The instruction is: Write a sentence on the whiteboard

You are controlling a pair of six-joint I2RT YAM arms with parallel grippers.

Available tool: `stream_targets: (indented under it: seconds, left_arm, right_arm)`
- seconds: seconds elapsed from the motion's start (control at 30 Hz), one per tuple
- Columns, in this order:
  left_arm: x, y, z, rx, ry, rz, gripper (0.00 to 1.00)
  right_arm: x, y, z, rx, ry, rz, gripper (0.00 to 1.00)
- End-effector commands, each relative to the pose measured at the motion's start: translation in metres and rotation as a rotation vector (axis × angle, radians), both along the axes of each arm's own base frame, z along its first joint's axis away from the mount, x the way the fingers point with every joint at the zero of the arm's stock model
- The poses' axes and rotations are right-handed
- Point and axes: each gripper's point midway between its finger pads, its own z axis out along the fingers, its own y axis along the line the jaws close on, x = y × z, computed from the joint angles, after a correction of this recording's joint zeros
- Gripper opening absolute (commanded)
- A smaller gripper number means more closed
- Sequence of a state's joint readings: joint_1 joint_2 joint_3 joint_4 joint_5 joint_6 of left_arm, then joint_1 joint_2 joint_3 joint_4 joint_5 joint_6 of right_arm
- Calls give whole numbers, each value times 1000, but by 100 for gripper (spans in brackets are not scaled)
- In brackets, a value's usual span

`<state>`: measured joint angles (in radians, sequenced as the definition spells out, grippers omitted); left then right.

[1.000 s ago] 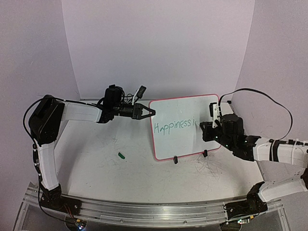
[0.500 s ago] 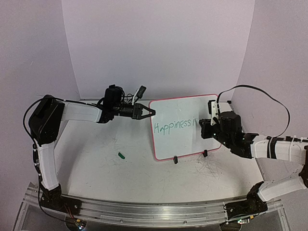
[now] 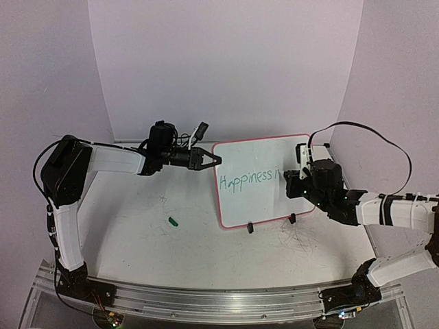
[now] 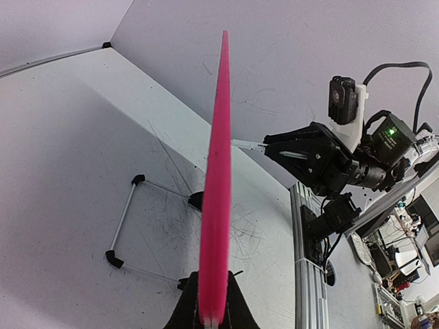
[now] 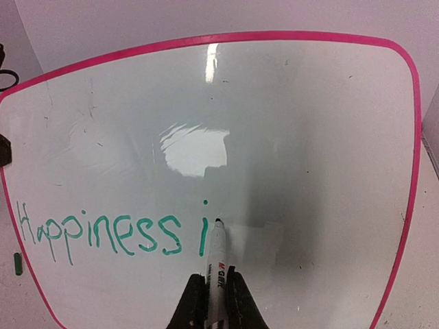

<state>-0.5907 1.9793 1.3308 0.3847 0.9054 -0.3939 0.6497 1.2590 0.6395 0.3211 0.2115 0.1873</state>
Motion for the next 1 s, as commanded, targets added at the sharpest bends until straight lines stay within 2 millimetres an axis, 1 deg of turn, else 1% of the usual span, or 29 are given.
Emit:
stream_targets:
  seconds: [0.0,0.2,0.57,0.67,0.87,0.97]
  left_arm:
    - [-22,-13,1,10,-2,-60,0]
    - [-22,-13,0,11,2,-60,0]
    - [-23,-14,1,9,-2,-64,0]
    - [-24,-14,0,11,0,-64,0]
    - [-24,-14,0,10,-1,-65,0]
    - [-25,-14,1,10,-3,-64,0]
  right_arm:
    - [-2,-2,5,8,-1,-8,0]
    - [-8,-5,-7,3,32,-1,0]
    - [-14,-5,-15,5,58,8,0]
    - [-11,-5,-13,4,51,4,0]
    - [-3,-3,1,29,6,-19,0]
    - [1,-3,4,30,-6,-30,0]
